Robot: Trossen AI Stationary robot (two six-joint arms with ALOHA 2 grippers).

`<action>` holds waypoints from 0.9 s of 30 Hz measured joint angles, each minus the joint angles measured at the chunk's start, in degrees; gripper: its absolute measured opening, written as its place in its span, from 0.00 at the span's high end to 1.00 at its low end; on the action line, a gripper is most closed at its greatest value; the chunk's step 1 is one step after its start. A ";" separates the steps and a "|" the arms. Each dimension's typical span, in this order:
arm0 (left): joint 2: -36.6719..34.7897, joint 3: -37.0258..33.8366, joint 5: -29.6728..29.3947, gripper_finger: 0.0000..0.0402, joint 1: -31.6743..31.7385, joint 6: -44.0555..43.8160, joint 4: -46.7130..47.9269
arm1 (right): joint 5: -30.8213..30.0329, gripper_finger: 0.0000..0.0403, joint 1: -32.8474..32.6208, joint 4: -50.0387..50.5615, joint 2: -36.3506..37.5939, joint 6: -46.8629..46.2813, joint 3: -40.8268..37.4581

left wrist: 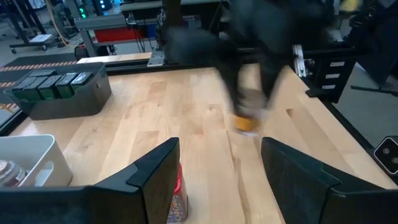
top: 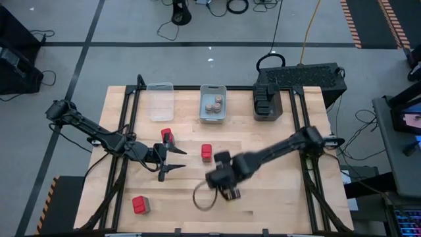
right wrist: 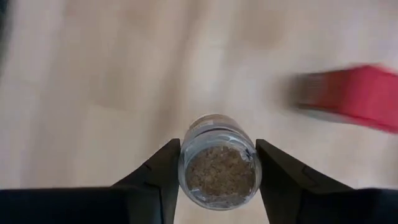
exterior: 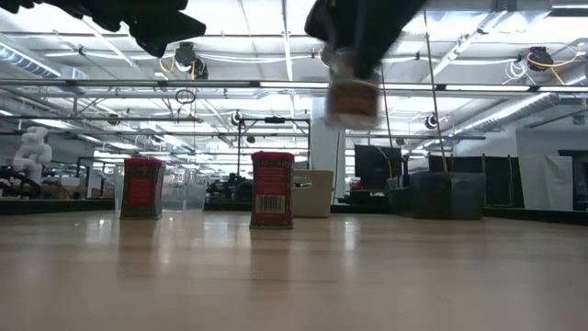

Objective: Sort spices by type
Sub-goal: Put the brown seasoning bottle into the light gray bin

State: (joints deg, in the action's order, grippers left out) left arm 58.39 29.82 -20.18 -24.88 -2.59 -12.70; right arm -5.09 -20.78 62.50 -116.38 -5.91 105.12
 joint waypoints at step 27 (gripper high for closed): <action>-0.02 0.00 -1.60 0.42 1.65 1.49 0.70 | 9.25 0.62 48.94 -10.99 -5.97 24.90 14.84</action>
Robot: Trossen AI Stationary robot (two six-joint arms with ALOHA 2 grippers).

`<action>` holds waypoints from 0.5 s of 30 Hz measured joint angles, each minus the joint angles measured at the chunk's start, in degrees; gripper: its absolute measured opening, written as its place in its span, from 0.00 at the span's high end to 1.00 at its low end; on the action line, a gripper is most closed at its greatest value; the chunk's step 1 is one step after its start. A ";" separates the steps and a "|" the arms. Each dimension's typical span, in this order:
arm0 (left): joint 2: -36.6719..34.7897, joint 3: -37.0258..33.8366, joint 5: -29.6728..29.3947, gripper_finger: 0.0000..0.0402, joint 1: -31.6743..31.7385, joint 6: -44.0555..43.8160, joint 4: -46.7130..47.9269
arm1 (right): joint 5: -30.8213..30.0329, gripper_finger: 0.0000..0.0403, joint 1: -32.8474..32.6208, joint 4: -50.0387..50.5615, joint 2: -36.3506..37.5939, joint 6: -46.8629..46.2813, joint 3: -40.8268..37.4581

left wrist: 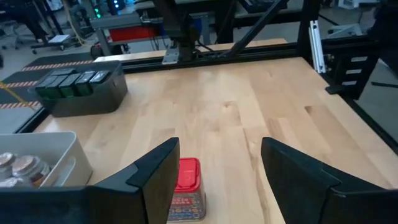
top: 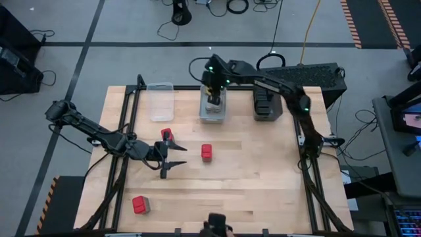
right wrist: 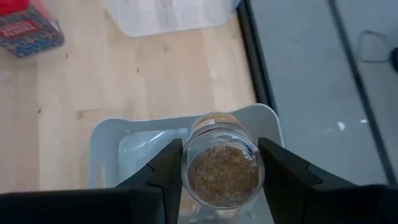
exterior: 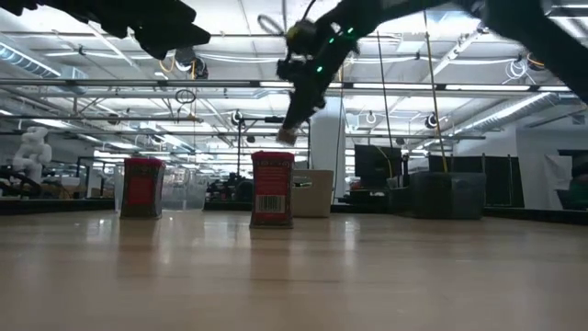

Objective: Sort spices by type
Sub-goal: Put the brown seasoning bottle into the light gray bin

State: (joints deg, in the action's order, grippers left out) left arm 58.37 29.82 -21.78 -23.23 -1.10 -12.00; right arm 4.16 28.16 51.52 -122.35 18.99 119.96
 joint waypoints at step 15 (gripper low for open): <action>0.02 0.00 0.00 0.42 0.29 -1.16 2.50 | 1.82 0.62 3.77 10.35 -17.57 1.22 14.02</action>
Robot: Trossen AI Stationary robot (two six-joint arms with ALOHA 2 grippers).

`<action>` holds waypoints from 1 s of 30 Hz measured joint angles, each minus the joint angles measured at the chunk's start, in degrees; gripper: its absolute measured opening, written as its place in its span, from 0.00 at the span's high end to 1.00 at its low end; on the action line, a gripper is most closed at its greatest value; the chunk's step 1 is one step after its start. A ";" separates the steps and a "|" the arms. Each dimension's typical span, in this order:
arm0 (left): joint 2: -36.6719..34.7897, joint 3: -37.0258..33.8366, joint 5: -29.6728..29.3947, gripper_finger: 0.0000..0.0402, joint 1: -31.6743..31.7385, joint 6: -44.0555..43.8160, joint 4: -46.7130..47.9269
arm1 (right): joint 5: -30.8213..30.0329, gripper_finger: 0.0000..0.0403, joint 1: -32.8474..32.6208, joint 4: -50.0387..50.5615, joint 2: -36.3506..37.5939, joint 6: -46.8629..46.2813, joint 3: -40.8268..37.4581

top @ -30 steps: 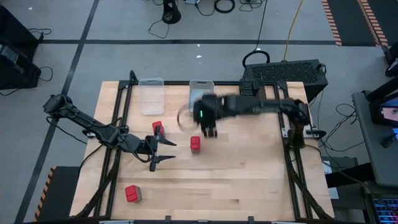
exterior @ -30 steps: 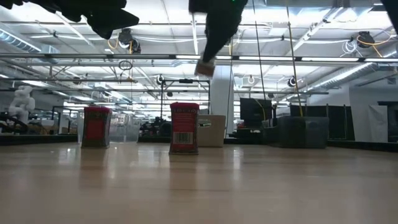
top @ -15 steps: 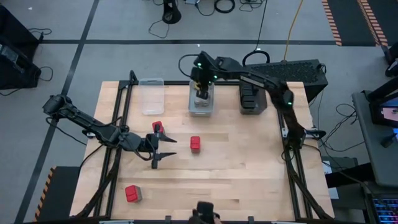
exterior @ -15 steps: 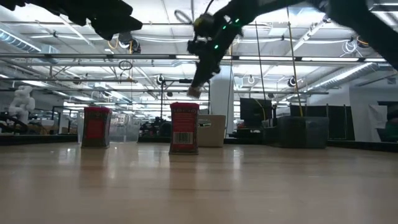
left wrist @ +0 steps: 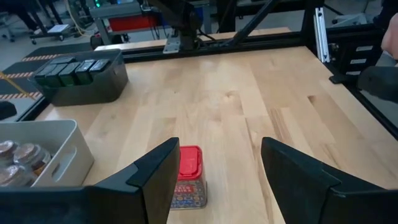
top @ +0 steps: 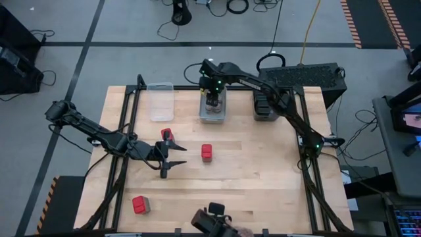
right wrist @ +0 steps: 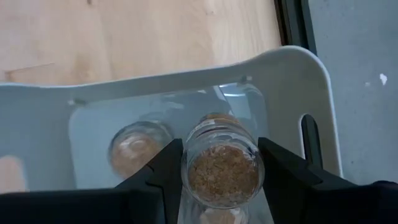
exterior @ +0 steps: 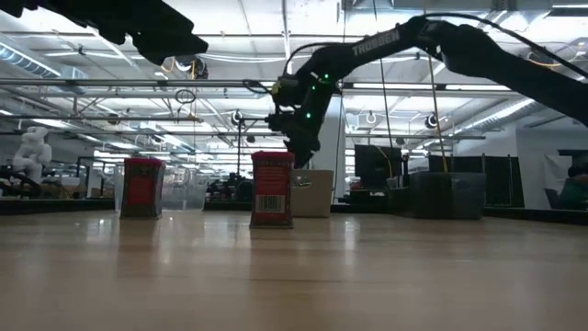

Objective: Sort spices by type
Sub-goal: Put the brown seasoning bottle into the light gray bin

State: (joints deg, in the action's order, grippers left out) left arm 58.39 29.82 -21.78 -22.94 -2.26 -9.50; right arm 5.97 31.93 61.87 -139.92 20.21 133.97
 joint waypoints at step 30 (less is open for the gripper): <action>0.00 -0.02 0.02 0.42 0.00 -0.35 -0.03 | 1.88 0.50 0.32 0.52 -2.97 -3.04 -0.04</action>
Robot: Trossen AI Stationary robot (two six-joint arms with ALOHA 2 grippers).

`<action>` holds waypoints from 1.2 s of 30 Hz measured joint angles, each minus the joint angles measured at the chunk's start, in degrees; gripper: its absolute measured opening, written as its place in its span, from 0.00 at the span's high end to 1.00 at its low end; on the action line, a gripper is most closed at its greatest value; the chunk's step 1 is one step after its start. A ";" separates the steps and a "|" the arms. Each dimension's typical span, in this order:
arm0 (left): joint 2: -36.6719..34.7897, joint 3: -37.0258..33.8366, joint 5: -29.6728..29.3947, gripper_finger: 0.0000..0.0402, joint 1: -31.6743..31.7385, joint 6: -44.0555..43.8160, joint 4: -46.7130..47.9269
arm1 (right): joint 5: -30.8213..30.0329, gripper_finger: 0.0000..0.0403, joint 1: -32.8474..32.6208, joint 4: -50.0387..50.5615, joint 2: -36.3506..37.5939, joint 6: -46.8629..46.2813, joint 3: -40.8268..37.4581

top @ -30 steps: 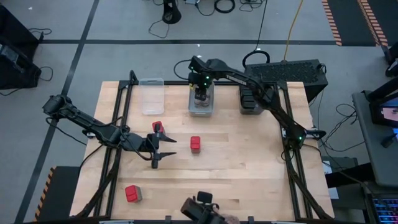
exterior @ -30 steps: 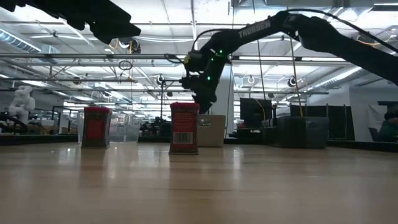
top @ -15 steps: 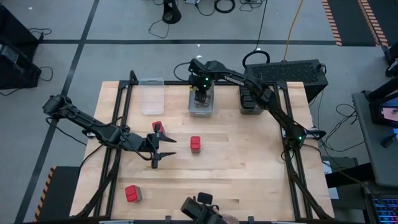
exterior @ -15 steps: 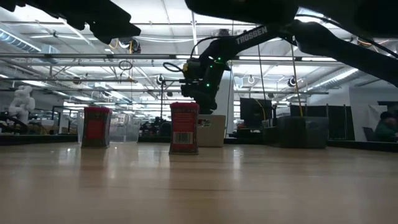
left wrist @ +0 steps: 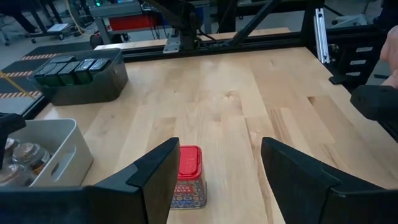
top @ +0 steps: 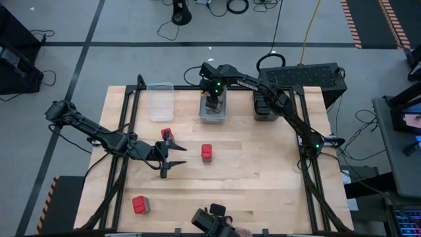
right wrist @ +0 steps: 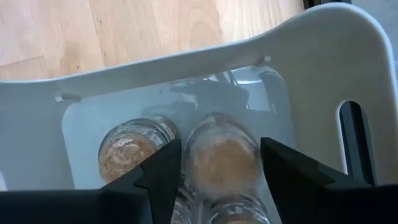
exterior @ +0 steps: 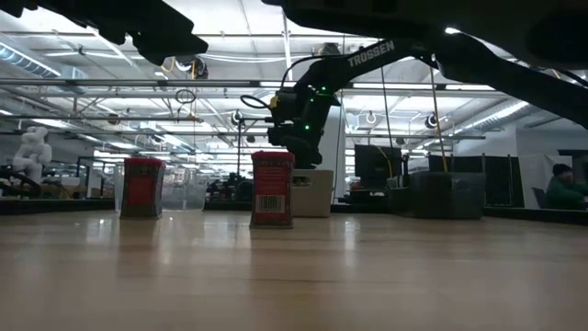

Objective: Sort spices by type
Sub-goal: Put the brown seasoning bottle into the light gray bin, then put the top left red seasoning can into the transparent bin

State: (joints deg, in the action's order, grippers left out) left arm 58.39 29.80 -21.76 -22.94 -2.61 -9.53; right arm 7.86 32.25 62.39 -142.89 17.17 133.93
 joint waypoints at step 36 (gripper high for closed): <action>0.00 -0.02 -0.08 0.42 -0.01 -1.46 2.47 | 10.01 0.48 -6.69 9.69 16.75 -1.47 1.11</action>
State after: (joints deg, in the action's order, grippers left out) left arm 58.39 29.78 -21.83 -22.95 -4.08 -7.06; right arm 17.87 25.56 72.08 -126.14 15.70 135.04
